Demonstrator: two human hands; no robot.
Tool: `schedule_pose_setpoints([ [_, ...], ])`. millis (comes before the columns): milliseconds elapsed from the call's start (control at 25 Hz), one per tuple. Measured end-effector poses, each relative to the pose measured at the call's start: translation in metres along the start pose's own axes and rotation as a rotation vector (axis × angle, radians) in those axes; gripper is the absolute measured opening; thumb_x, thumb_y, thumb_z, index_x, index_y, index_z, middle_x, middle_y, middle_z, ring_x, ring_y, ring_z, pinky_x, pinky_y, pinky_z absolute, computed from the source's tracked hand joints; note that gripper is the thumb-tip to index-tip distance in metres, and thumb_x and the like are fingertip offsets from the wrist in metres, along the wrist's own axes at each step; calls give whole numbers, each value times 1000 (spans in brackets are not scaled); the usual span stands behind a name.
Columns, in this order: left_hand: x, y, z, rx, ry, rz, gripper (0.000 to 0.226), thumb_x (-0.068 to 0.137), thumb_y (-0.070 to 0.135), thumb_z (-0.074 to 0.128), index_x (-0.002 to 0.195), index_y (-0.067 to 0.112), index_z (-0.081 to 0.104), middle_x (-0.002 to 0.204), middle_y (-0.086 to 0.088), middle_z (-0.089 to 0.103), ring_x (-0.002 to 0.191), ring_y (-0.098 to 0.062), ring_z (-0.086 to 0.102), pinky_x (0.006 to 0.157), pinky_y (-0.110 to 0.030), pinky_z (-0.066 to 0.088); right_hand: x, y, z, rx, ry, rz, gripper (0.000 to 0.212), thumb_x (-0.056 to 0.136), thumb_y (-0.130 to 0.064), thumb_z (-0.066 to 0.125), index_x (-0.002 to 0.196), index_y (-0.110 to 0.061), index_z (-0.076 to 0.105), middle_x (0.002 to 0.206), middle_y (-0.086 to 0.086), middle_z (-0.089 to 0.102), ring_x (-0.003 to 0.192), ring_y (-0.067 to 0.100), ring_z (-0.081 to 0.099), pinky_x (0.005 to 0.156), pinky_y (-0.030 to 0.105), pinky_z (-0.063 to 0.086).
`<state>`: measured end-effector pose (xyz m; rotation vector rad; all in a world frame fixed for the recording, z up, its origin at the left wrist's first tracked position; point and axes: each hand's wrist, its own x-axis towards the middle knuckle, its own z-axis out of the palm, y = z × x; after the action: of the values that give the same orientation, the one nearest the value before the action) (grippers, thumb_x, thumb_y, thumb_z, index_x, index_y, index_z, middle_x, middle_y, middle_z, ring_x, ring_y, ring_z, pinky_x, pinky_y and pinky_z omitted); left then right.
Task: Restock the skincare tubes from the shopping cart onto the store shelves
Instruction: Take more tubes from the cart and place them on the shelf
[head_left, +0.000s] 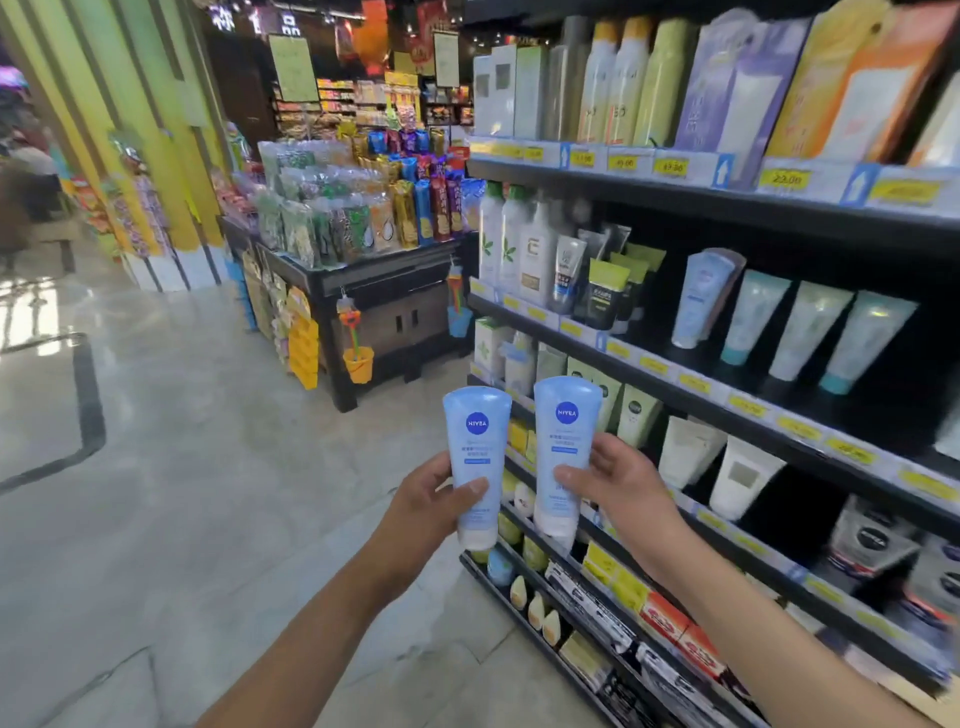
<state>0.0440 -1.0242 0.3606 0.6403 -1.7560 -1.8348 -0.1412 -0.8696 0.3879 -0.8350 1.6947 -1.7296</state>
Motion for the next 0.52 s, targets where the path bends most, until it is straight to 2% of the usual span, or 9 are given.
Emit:
schedule_pose_setpoints([
  [120, 47, 0, 18, -6, -80, 4, 31, 93, 21, 73, 125, 23, 71, 121, -7, 75, 110, -34, 72, 97, -62, 55, 24, 0, -22, -14, 76, 2, 39, 88, -4, 75, 122, -21, 67, 116, -6, 76, 105, 11, 72, 89, 31, 57],
  [200, 75, 1, 33, -26, -137, 9, 37, 88, 25, 74, 125, 24, 72, 123, -6, 75, 112, -33, 72, 99, -62, 54, 41, -1, -37, -12, 103, -6, 41, 88, -5, 75, 125, -21, 66, 117, -6, 75, 108, 14, 72, 91, 35, 57],
  [280, 104, 6, 49, -9, -199, 13, 37, 89, 25, 76, 126, 24, 71, 123, -5, 75, 113, -31, 72, 97, -55, 57, 59, -5, -53, -15, 145, -24, 41, 88, -5, 75, 125, -19, 65, 118, -4, 75, 108, 15, 72, 89, 33, 58],
  [400, 143, 15, 70, 31, -273, 46, 29, 97, 12, 69, 125, 20, 70, 120, 0, 77, 111, -24, 73, 86, -31, 59, 86, -9, -73, -15, 215, -45, 39, 88, -5, 75, 123, -20, 66, 117, -5, 75, 107, 13, 72, 88, 30, 58],
  [520, 173, 18, 86, 24, -316, 71, 30, 98, 12, 67, 127, 18, 69, 122, 3, 76, 113, -17, 72, 90, -28, 58, 104, -10, -87, -48, 266, -56, 40, 87, -4, 77, 123, -18, 67, 117, -5, 75, 108, 13, 71, 93, 35, 57],
])
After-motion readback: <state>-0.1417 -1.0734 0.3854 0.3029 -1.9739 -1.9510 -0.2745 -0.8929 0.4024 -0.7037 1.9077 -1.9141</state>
